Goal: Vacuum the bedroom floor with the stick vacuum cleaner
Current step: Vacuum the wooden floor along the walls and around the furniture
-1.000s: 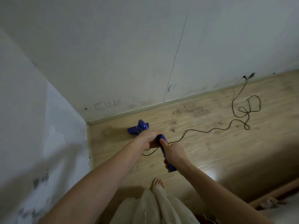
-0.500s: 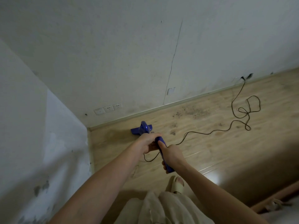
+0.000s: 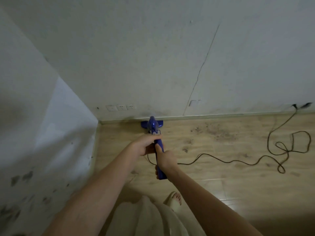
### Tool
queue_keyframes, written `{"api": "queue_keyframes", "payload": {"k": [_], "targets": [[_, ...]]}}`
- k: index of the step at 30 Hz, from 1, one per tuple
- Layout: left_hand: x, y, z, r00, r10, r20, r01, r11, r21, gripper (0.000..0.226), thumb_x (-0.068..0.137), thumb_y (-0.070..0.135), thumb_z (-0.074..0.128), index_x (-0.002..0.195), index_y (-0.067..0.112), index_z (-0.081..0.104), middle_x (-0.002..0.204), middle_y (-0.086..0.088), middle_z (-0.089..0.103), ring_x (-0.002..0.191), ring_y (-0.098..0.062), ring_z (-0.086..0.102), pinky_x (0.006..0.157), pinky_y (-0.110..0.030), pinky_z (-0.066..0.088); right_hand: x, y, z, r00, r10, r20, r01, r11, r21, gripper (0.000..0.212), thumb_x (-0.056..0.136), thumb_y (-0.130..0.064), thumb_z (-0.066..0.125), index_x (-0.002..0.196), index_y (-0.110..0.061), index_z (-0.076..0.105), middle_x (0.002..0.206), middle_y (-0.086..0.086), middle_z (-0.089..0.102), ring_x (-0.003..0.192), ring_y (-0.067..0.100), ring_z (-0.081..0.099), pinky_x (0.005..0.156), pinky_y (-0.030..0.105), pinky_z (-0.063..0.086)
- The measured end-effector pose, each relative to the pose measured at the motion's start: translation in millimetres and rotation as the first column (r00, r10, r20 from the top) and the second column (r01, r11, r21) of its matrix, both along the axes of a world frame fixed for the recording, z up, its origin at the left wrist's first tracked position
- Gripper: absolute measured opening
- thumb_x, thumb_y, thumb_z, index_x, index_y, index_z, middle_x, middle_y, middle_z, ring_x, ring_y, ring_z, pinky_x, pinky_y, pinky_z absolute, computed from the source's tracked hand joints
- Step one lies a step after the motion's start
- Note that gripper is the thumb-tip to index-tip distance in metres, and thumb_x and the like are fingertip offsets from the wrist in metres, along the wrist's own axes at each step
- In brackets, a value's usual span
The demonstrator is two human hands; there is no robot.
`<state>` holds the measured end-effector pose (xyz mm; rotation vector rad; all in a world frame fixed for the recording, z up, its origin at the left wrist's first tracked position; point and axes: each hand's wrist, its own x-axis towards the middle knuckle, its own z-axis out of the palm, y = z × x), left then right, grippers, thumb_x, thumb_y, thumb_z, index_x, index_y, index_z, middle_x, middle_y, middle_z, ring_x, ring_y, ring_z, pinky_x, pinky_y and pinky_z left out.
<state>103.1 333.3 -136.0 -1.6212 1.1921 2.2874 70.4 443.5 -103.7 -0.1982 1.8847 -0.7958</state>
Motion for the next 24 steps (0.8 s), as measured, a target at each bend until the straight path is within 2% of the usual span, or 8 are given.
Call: {"api": "queue_keyframes", "payload": {"k": [1,4,7,10,12,15,19,24], "targets": [[-3.4,0.6,-0.4,1.000,-0.002,-0.009,0.002,1.000,-0.005,0.024,0.088,0.025,0.068,0.102,0.007,0.061,0.090,-0.013,0.069,0.082,-0.023,0.068,0.084,-0.037,0.057,-5.4,2.1,1.0,1.000,0.000,0.029,0.000,1.000,-0.001,0.048,0.101,-0.048,0.036,0.103,-0.002,0.051,0.071,0.011,0.058,0.051,0.020,0.056,0.047,0.030,0.050],[-8.2,9.0,-1.8,1.000,0.008,-0.018,-0.008,1.000,-0.004,0.028,0.089,0.024,0.067,0.108,0.006,0.060,0.089,-0.011,0.067,0.079,-0.022,0.066,0.078,-0.035,0.056,-13.7,12.9,6.3,0.999,0.024,0.046,-0.025,0.999,0.021,0.047,0.101,-0.050,0.035,0.093,-0.006,0.051,0.071,0.009,0.057,0.051,0.018,0.055,0.046,0.028,0.047],[-13.1,25.0,3.4,1.000,0.001,-0.020,-0.001,1.000,0.026,0.036,0.088,0.024,0.068,0.115,0.001,0.059,0.095,-0.015,0.066,0.081,-0.024,0.066,0.080,-0.035,0.056,-21.1,31.7,16.0,0.999,0.027,0.040,-0.028,0.999,0.033,0.046,0.101,-0.048,0.036,0.095,-0.005,0.052,0.068,0.008,0.056,0.050,0.017,0.053,0.045,0.027,0.045],[-15.9,40.0,8.1,1.000,-0.025,-0.014,0.026,0.999,0.033,0.040,0.087,0.026,0.069,0.116,0.002,0.059,0.097,-0.015,0.067,0.077,-0.021,0.067,0.062,-0.029,0.054,-28.6,48.1,33.9,0.997,-0.021,0.077,0.020,1.000,0.016,0.046,0.102,-0.044,0.039,0.105,-0.001,0.052,0.068,0.009,0.054,0.049,0.016,0.051,0.043,0.025,0.044],[-13.9,43.9,10.6,0.999,-0.038,-0.005,0.039,0.998,0.047,0.040,0.086,0.027,0.070,0.116,0.003,0.059,0.098,-0.014,0.067,0.075,-0.021,0.067,0.058,-0.027,0.053,-24.6,53.5,40.8,0.995,-0.028,0.094,0.028,1.000,0.010,0.045,0.102,-0.044,0.038,0.109,-0.001,0.052,0.069,0.009,0.055,0.051,0.016,0.051,0.045,0.025,0.045],[-6.0,37.4,12.8,0.998,-0.061,-0.011,0.062,0.997,0.054,0.042,0.084,0.027,0.072,0.115,0.002,0.060,0.098,-0.013,0.068,0.077,-0.021,0.068,0.065,-0.029,0.055,-12.7,49.3,43.2,0.998,-0.021,0.062,0.021,1.000,0.003,0.043,0.102,-0.045,0.037,0.105,-0.005,0.052,0.070,0.008,0.057,0.054,0.015,0.054,0.051,0.026,0.049],[-5.0,24.3,12.2,1.000,-0.006,-0.021,0.007,0.999,0.054,0.047,0.080,0.029,0.076,0.114,0.001,0.061,0.106,-0.015,0.069,0.089,-0.024,0.069,0.076,-0.032,0.055,-13.3,32.4,34.7,0.997,-0.040,0.061,0.043,0.998,-0.047,0.042,0.102,-0.044,0.039,0.105,-0.004,0.052,0.070,0.009,0.056,0.052,0.016,0.054,0.044,0.024,0.045],[-17.0,29.6,2.9,0.999,0.014,-0.037,-0.012,0.999,0.044,0.026,0.089,0.025,0.067,0.103,0.004,0.059,0.086,-0.013,0.067,0.077,-0.023,0.067,0.083,-0.036,0.056,-24.9,32.4,10.5,0.996,-0.058,0.068,0.057,0.998,0.010,0.055,0.098,-0.050,0.043,0.103,0.003,0.056,0.067,0.011,0.055,0.049,0.020,0.053,0.044,0.027,0.044]]}}
